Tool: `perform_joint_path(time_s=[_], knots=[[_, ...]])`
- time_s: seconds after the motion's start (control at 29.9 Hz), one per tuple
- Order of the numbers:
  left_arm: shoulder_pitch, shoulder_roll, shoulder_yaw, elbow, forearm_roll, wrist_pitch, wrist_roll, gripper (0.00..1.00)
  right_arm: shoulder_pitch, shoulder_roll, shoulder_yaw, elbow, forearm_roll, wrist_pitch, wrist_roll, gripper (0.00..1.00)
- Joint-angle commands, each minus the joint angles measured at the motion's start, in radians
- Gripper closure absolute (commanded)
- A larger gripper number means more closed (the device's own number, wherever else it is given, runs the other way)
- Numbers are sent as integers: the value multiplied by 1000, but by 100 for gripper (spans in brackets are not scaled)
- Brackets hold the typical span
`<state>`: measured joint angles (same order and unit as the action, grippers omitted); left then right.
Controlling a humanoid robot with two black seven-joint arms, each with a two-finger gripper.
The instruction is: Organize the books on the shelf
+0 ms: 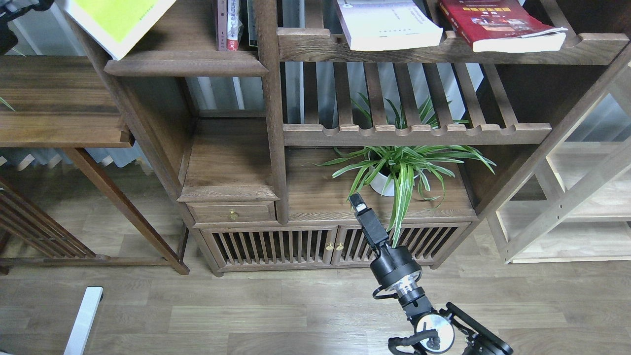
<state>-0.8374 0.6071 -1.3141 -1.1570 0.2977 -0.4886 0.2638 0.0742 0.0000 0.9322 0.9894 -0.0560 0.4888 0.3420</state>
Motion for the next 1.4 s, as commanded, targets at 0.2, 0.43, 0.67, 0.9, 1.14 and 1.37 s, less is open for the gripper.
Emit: perform_joint_path(time_s=[0.2, 0.43, 0.67, 0.9, 1.14, 1.37], knots=[[-112, -58, 85, 114, 53, 0, 0, 100, 4, 0, -24, 2, -4, 0, -1, 1], [-149, -58, 125, 140, 57, 0, 0, 100, 7, 0, -52, 2, -4, 0, 0, 1], [-178, -53, 165, 138, 78, 0, 0, 100, 7, 0, -93, 2, -4, 0, 0, 1], [-190, -46, 165, 135, 93, 0, 0, 100, 7, 0, -142, 2, -4, 0, -1, 1], [-218, -56, 180, 120, 142, 0, -3, 100, 15, 0, -194, -6, -2, 0, 0, 1], [-221, -43, 181, 51, 173, 10, -6, 100, 2, 0, -263, -6, -1, 0, 0, 1]])
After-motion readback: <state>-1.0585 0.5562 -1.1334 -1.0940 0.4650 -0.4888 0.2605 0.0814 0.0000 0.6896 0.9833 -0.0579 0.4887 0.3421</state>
